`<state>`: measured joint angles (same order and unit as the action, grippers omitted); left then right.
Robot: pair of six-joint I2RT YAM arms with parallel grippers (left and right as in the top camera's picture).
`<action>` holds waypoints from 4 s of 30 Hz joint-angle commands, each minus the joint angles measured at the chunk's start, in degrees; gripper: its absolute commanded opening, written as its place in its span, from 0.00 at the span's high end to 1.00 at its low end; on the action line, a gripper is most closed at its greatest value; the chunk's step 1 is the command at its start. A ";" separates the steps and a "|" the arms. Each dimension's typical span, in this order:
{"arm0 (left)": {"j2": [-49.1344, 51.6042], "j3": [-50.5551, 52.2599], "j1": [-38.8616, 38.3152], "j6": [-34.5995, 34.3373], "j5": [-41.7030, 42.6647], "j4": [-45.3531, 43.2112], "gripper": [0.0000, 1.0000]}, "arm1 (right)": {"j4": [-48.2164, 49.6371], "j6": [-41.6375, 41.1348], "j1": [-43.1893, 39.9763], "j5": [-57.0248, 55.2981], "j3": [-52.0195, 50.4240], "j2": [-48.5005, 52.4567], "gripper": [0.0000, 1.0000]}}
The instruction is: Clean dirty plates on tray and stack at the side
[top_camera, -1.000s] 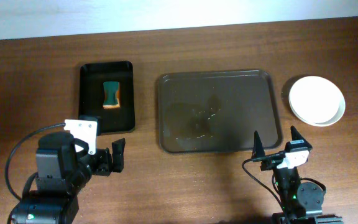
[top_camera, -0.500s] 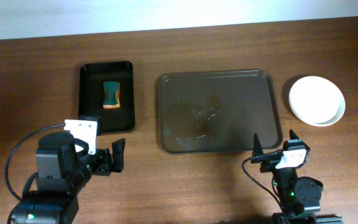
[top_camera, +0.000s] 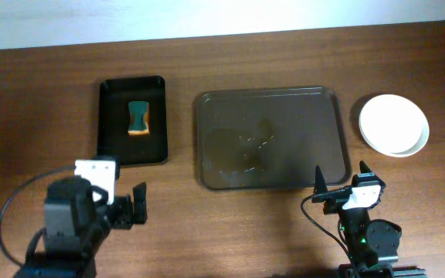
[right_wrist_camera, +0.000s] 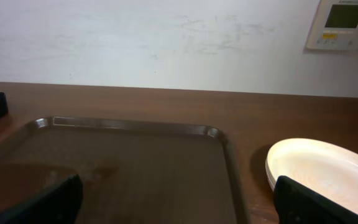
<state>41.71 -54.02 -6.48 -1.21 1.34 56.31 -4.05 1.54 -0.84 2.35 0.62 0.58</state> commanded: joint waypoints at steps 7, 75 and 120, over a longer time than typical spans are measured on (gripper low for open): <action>-18.08 20.76 0.00 2.12 -0.76 -14.25 0.00 | -0.28 -0.26 -0.31 -0.90 -0.31 -0.39 0.02; -41.42 53.51 7.78 6.03 -2.19 -51.49 0.00 | -0.28 -0.26 -0.31 -0.90 -0.31 -0.39 0.02; -41.42 53.51 7.76 6.03 -2.19 -51.49 0.00 | -0.28 -0.26 -0.31 -0.90 -0.31 -0.37 0.02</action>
<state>0.58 -0.69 1.06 3.90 -1.32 4.54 -4.08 1.48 -0.84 2.13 0.62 0.58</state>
